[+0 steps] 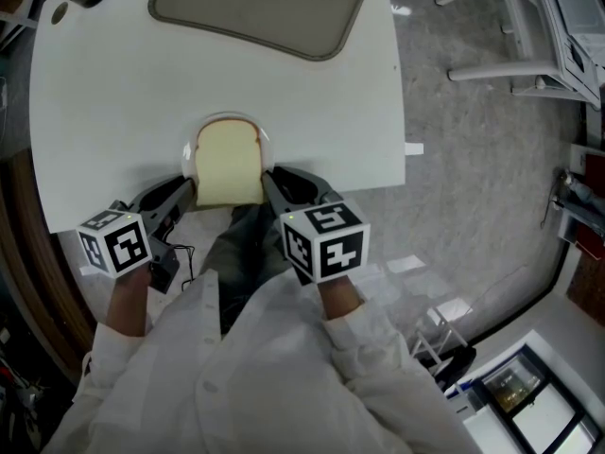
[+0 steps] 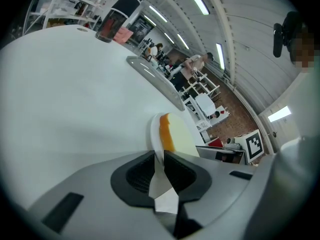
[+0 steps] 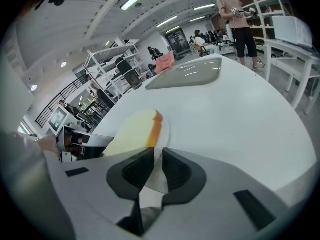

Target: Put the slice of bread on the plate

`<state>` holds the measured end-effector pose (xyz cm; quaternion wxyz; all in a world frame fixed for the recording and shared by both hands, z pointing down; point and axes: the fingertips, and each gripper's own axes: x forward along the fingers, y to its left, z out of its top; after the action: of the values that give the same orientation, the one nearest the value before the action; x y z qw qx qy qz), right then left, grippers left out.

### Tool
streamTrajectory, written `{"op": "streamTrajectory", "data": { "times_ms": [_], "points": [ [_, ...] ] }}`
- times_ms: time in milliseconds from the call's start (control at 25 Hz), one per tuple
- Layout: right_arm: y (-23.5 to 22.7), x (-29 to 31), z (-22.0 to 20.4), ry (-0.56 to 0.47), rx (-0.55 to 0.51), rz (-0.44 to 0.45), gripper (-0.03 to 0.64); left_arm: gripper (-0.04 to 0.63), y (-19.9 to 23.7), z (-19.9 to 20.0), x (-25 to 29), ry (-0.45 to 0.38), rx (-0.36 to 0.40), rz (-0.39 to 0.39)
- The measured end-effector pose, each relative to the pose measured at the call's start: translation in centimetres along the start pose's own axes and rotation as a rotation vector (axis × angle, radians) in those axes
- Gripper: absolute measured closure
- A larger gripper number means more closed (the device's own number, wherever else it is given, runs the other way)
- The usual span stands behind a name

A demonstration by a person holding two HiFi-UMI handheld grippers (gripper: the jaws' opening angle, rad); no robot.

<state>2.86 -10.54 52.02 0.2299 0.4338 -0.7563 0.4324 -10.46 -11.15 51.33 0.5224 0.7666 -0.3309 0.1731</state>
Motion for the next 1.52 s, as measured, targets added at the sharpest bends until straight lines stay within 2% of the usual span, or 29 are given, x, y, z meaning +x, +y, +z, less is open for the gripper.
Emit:
{"op": "streamTrajectory", "data": {
  "times_ms": [400, 680, 1120, 1520],
  "points": [
    [0.1, -0.9, 0.3, -0.014, 0.013, 0.003, 0.558, 0.532, -0.7, -0.1, -0.2, -0.011, -0.001, -0.009],
    [-0.3, -1.9, 1.7, -0.035, 0.014, 0.032, 0.559, 0.532, -2.2, 1.7, -0.3, -0.047, 0.027, -0.013],
    [-1.7, -4.2, 4.9, -0.070, -0.032, 0.073, 0.558, 0.534, -5.2, 4.0, 0.5, -0.107, 0.027, -0.022],
    [-2.4, -4.7, 7.1, -0.126, 0.015, 0.039, 0.560, 0.534, -6.0, 6.0, 1.1, -0.113, 0.033, -0.059]
  ]
}}
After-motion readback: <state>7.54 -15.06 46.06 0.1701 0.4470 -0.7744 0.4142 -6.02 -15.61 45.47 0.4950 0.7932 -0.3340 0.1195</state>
